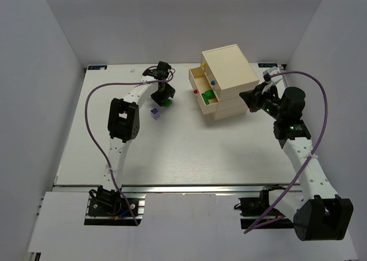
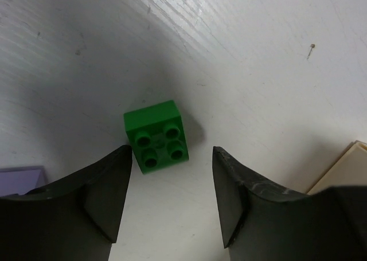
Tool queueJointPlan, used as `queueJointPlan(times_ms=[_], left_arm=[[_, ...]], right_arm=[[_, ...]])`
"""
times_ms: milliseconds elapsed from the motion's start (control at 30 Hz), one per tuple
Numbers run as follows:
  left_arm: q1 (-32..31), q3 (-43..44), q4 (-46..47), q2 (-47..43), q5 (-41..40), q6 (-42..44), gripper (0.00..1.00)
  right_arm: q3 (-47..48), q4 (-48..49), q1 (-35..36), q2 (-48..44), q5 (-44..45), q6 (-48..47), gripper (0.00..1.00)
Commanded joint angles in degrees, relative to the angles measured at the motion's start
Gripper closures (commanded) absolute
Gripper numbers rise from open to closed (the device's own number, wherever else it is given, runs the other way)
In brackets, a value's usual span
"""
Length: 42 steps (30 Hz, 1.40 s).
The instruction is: Sort the legos into containers by color
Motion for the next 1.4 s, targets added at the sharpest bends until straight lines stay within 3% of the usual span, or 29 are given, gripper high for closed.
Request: queueJointPlan(times_ms=[0,600,767,900,1033,1100,1133,1200,1233,1300,1367], left_arm=[[0.9,1.0,-0.6,-1.0,0.8,-0.6,0.33],[2.6,0.6,-0.5,1.3,3.8,0.9,0.5],[2.6,0.7,0.9,0.4,6.4,3.2,0.72],[2.6,-1.1,4.6,-3.1,9.3,9.9,0.87],[2.6,-6.7,13.2,-13.1,13.5,19.3,0.99],[2.6,-10.0,15.9,-17.5,13.8,25.5,1.0],[2.6,-15.4,21.7,-19.8,15.0,27.7,1.0],[2.6,-22.3,28.8,-27.2,21.0,31.2,1.0],[2.6,-28.8,37.3,-29.4,24.0,31.7,1.0],[2.6,-32.7,46.9,-32.9,31.8,32.2,1.0],[1.9,-33.1,49.9,-32.0,38.1,31.5,1.0]], right_arm=[[-0.4,3.2,-0.4,-0.7,-0.9,0.9,1.0],[-0.6,3.4,-1.8,-1.6,-1.6,1.6,1.0],[-0.6,3.4,-2.1,-1.8,-1.7,1.8,1.0],[-0.6,3.4,-2.4,-1.8,-2.0,2.0,1.0],[-0.8,3.6,-2.5,-1.8,-2.6,2.1,1.0],[-1.0,3.8,-2.5,-1.6,-3.0,2.2,1.0],[-1.1,3.9,-2.4,-1.5,-3.1,2.3,1.0],[-1.2,4.1,-2.6,-1.4,-3.1,2.3,1.0],[-1.3,4.2,-2.5,-1.3,-3.1,2.3,1.0],[-1.4,4.3,-2.5,-1.2,-3.2,2.3,1.0],[-1.4,4.4,-2.6,-1.1,-3.4,2.3,1.0]])
